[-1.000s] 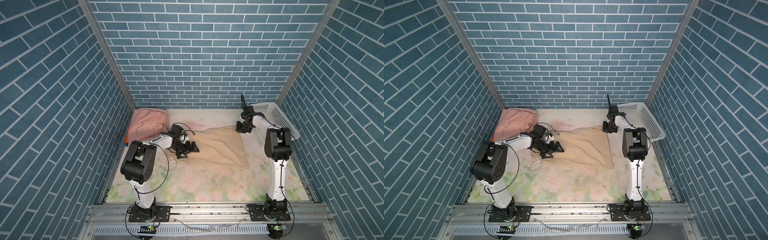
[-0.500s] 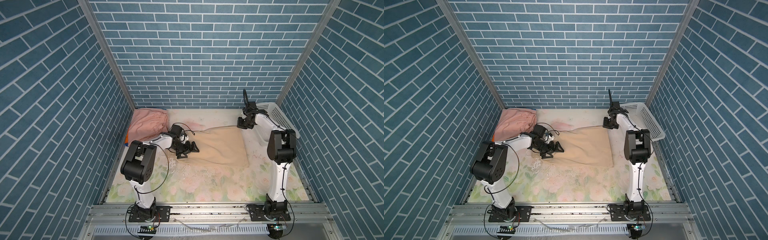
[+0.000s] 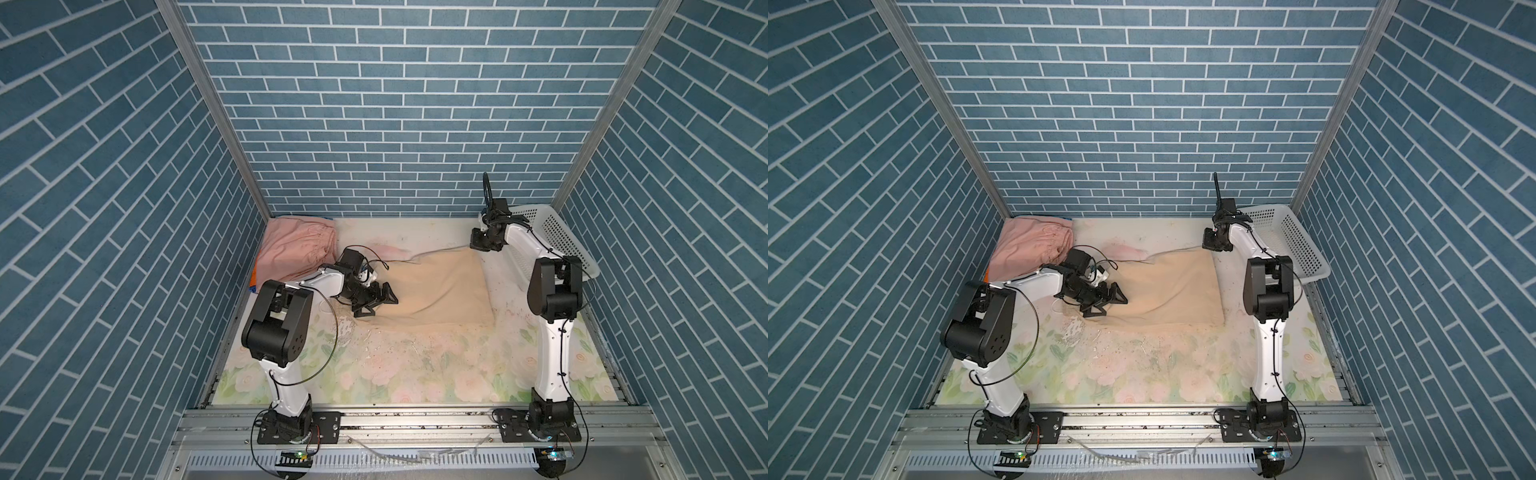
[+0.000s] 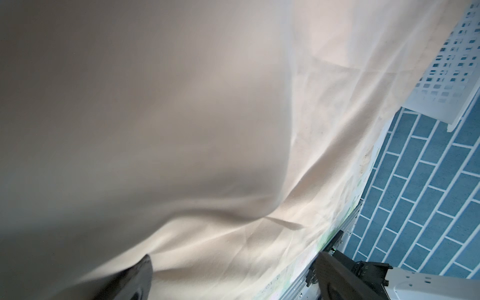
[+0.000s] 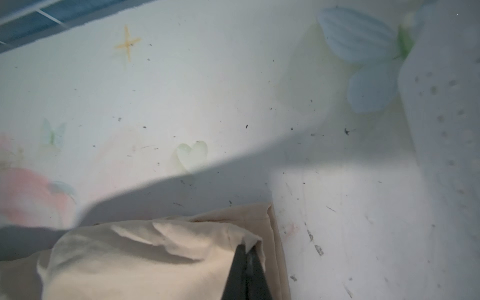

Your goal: Fold and stack the shorts

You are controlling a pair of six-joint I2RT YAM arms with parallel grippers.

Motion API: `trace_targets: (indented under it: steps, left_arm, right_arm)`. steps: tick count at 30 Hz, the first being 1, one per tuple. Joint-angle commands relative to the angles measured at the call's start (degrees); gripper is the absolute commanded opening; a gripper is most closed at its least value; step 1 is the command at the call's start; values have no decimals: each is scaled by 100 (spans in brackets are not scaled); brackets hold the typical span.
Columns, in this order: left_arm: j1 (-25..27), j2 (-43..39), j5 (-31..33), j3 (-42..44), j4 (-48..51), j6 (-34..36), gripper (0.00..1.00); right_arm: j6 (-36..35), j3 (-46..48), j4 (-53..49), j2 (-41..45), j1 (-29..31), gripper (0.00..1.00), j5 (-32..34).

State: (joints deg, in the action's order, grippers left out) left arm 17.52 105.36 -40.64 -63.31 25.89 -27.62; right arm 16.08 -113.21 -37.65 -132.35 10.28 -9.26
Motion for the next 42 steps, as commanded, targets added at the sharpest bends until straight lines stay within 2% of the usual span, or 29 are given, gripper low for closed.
trace_targets:
  steps: [1, 4, 9, 12, 13, 15, 18, 22, 23, 25, 30, 38, 42]
  left_arm:
    - [-56, 246, 283, 73, 106, 119, 100]
    - [-64, 253, 285, 70, 109, 125, 100]
    - [-74, 191, 282, -68, 230, 195, 100]
    - [-88, -111, 522, -382, 556, 384, 100]
    - [-99, -235, 647, -518, 703, 482, 100]
    - [-130, -490, 1037, -853, 1040, 741, 100]
    - [-203, -790, 1966, -1283, 1592, 1254, 100]
    - [-312, -1046, 3567, -1362, 1988, 1639, 100]
    - [-393, -1076, 3908, -1311, 2054, 1640, 100]
    - [-701, -1112, 3960, -1051, 2089, 1633, 100]
    - [-1602, -1108, 2694, -248, 1648, 1488, 100]
    - [-1613, -545, 1990, -261, 1375, 1269, 100]
    - [-1562, -363, 1858, -199, 1249, 1176, 100]
  right_arm:
    - [-129, -145, -94, -227, 11, 0, -58]
    - [-96, 9, 29, -186, 9, 5, -65]
    - [-138, 46, -23, -48, 13, 25, -85]
    - [-149, 198, -15, 250, 15, 36, -102]
    - [-146, 275, 2, 366, 9, 44, -111]
    - [-114, 449, 10, 619, 24, 61, -170]
    - [-105, 878, 116, 1152, 112, 82, -182]
    - [-71, 1714, 381, 1815, 344, 98, -173]
    - [-49, 1942, 450, 1971, 407, 99, -174]
    - [13, 2393, 621, 2248, 551, 98, -200]
    - [127, 3271, 969, 2679, 762, 98, -290]
    - [239, 4410, 1437, 3060, 772, 98, -454]
    - [303, 4822, 1626, 3222, 765, 98, -463]
